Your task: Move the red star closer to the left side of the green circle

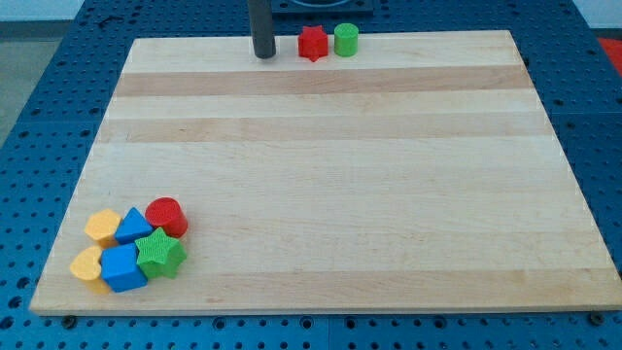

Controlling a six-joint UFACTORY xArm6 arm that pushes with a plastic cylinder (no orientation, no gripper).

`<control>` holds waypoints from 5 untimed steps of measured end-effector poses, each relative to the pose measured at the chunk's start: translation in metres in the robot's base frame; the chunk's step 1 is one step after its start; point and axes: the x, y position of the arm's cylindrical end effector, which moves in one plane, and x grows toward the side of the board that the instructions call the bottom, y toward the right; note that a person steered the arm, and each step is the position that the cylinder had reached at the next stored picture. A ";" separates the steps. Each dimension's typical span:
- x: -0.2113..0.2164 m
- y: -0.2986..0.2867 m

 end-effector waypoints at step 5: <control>0.019 0.017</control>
